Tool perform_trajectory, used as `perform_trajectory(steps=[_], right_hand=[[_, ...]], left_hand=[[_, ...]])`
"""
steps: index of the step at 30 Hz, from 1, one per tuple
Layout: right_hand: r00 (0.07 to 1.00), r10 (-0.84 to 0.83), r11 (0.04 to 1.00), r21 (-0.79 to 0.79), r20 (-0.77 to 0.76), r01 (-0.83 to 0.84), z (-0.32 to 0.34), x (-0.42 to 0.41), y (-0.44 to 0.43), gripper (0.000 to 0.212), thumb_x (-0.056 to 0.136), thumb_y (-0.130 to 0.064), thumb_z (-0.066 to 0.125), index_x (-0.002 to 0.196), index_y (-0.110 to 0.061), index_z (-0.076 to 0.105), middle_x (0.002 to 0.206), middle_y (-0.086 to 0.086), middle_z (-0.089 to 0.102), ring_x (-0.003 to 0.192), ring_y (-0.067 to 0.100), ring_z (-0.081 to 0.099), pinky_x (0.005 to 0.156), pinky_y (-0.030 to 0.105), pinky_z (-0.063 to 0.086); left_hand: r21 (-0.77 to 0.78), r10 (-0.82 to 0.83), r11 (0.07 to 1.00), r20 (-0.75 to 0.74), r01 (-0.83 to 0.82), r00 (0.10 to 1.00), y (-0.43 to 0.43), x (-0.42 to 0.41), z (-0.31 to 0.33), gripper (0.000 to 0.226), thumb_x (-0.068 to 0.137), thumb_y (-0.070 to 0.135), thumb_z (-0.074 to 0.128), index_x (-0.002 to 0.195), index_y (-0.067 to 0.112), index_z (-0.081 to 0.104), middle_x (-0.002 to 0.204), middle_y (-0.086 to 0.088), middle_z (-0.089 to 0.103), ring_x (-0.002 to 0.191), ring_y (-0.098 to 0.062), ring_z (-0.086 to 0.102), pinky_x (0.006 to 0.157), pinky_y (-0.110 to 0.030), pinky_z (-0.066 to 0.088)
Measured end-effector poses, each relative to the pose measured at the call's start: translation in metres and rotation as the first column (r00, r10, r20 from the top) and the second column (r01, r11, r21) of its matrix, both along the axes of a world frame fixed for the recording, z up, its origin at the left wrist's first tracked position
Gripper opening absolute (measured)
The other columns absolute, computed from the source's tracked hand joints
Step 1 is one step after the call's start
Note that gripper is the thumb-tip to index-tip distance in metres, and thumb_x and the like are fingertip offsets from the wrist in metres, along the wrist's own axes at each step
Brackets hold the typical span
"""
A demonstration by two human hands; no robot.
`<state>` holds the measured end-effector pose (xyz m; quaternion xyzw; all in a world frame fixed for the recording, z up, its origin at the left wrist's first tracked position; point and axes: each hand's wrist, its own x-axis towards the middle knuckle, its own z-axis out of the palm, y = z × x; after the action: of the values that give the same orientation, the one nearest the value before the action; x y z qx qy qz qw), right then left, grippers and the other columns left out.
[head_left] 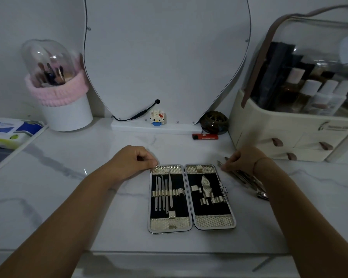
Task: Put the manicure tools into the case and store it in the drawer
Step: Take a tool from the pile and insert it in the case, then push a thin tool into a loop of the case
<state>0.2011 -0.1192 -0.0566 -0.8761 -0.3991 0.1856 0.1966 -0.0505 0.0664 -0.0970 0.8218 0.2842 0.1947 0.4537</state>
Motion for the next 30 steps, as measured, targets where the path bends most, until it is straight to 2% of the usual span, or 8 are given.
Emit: perform_trajectory(steps=[4,9,17,20,23,25,28,30], right_hand=[[0.999,0.015,1.0,-0.007,-0.028,-0.015,0.004,0.0,0.0,0.02,0.067,-0.03,0.079,0.057,-0.021,0.064,0.058,-0.004,0.057,0.057,0.008,0.049,0.051,0.018,0.035],[0.999,0.018,0.999,-0.033,-0.042,-0.02,0.005,0.002,0.003,0.016,0.07,-0.027,0.077,0.061,-0.017,0.068,0.055,-0.003,0.055,0.053,0.01,0.047,0.05,0.02,0.035],[0.996,0.093,0.995,-0.047,-0.002,-0.093,0.011,-0.004,0.003,0.043,0.082,-0.02,0.066,0.043,-0.02,0.049,0.026,-0.009,0.041,0.046,0.008,0.037,0.048,0.019,0.03],[0.989,0.137,0.983,0.134,-0.061,-0.128,0.022,-0.017,0.005,0.033,0.088,-0.019,0.058,0.055,-0.016,0.056,0.05,-0.003,0.053,0.048,0.009,0.044,0.052,0.019,0.037],[0.905,0.236,0.933,0.343,-0.355,-0.109,0.029,-0.046,0.02,0.016,0.088,-0.013,0.056,0.082,-0.001,0.064,0.071,0.007,0.065,0.046,0.004,0.05,0.051,0.016,0.047],[0.837,0.32,0.899,0.42,-0.444,-0.121,0.024,-0.068,0.034,0.01,0.086,-0.006,0.057,0.091,0.0,0.062,0.072,0.01,0.066,0.045,0.004,0.053,0.05,0.017,0.049],[0.811,0.364,0.879,0.457,-0.458,-0.136,0.01,-0.099,0.056,0.022,0.082,-0.002,0.062,0.103,-0.009,0.059,0.071,0.013,0.067,0.048,0.008,0.058,0.046,0.018,0.047],[0.813,0.345,0.88,0.463,-0.469,-0.106,0.0,-0.114,0.069,0.021,0.081,-0.001,0.063,0.1,-0.007,0.061,0.068,0.016,0.066,0.046,0.009,0.058,0.044,0.017,0.046]], left_hand=[[-0.012,0.002,1.0,0.005,-0.002,1.0,-0.001,0.0,0.001,0.002,0.078,0.016,0.075,0.077,0.016,0.076,0.076,0.006,0.07,0.069,0.002,0.061,0.066,-0.005,0.044],[-0.025,-0.007,1.0,0.008,0.007,1.0,0.0,0.0,0.001,0.007,0.078,0.017,0.075,0.073,0.022,0.075,0.071,0.013,0.07,0.069,0.006,0.061,0.067,-0.004,0.042],[-0.016,-0.01,1.0,-0.001,0.01,1.0,0.001,-0.001,0.0,0.005,0.078,0.02,0.075,0.074,0.022,0.076,0.074,0.009,0.071,0.075,-0.003,0.064,0.077,-0.02,0.046],[0.011,-0.016,1.0,-0.028,0.016,0.999,0.001,-0.001,0.002,0.006,0.079,0.021,0.074,0.074,0.024,0.074,0.077,0.008,0.071,0.075,-0.001,0.064,0.076,-0.017,0.045],[0.011,-0.026,1.0,-0.032,0.026,0.999,0.0,-0.002,0.004,0.007,0.079,0.02,0.075,0.073,0.023,0.074,0.077,0.01,0.072,0.075,0.0,0.065,0.076,-0.017,0.044],[0.025,-0.033,0.999,-0.035,0.033,0.999,0.001,-0.003,0.005,0.009,0.078,0.02,0.075,0.071,0.024,0.074,0.076,0.012,0.072,0.075,-0.002,0.065,0.076,-0.021,0.046],[0.045,-0.019,0.999,-0.049,0.021,0.999,0.004,-0.005,0.004,0.005,0.076,0.026,0.077,0.072,0.024,0.075,0.082,-0.003,0.073,0.08,-0.03,0.065,0.079,-0.042,0.051],[0.041,-0.026,0.999,-0.051,0.028,0.998,0.006,-0.007,0.004,0.004,0.075,0.028,0.078,0.072,0.026,0.075,0.082,-0.011,0.072,0.072,-0.031,0.06,0.072,-0.04,0.048]])
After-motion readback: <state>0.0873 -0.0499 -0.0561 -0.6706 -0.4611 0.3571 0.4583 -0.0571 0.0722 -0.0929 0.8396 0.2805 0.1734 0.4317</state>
